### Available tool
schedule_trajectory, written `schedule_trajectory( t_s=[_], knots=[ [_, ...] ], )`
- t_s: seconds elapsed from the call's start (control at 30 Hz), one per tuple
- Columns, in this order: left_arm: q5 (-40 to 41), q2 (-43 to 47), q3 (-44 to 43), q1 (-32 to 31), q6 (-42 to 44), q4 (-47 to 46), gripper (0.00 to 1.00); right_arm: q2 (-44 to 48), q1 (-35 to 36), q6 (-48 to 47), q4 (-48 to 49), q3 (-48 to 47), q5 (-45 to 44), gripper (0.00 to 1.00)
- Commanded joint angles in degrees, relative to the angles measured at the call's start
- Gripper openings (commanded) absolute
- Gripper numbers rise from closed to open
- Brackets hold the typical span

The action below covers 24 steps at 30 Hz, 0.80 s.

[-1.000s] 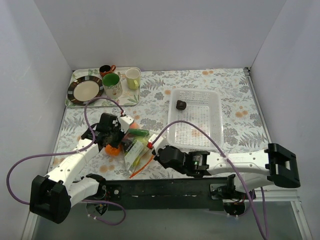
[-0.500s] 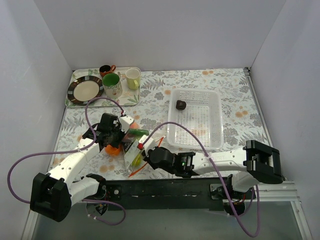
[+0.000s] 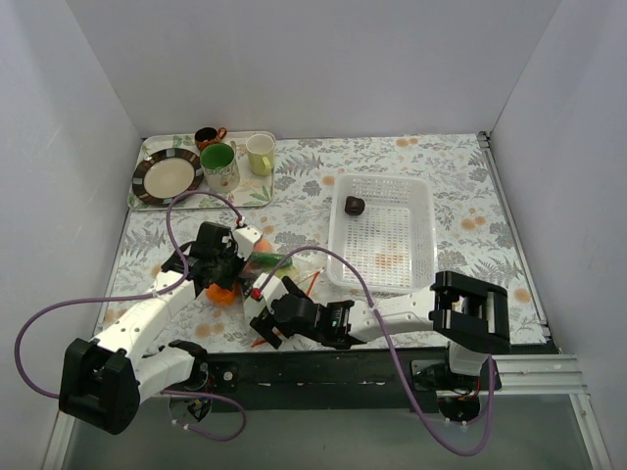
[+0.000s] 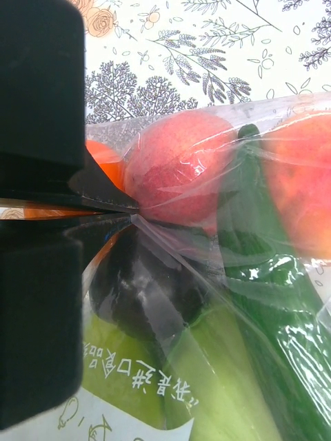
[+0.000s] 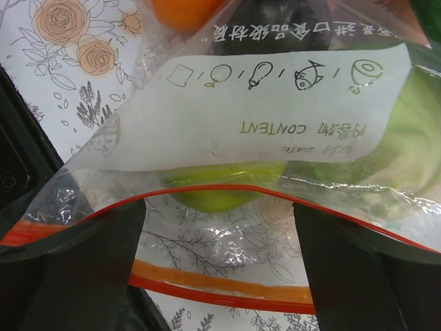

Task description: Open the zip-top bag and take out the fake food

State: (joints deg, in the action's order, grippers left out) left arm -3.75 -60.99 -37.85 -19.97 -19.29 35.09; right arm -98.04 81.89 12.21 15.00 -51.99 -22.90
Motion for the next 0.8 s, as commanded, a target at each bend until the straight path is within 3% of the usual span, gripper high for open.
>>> schedule_trajectory(
  t_s=[0.0,0.23,0.53,0.7,0.77],
  knots=[
    [0.4,0.4,2.1,0.3,-0.5,1.6,0.00,-1.8,0.3,1.4,5.2,-2.6,-0.6,0.98],
    [-0.4,0.7,1.6,0.3,-0.8,2.8,0.00,-5.2,0.3,1.4,9.6,-3.6,-5.1,0.98],
    [-2.8,1.2,0.8,0.3,-2.2,4.6,0.00,-11.4,0.3,0.8,8.2,-10.6,-3.3,0.97],
    [-1.7,1.5,0.4,0.3,-1.7,4.6,0.00,-10.0,0.3,1.0,6.7,-9.3,-3.9,0.84],
    [-1.4,1.5,0.5,0.2,-1.5,4.4,0.00,-8.7,0.3,1.1,7.1,-6.9,-4.4,0.69]
  ],
)
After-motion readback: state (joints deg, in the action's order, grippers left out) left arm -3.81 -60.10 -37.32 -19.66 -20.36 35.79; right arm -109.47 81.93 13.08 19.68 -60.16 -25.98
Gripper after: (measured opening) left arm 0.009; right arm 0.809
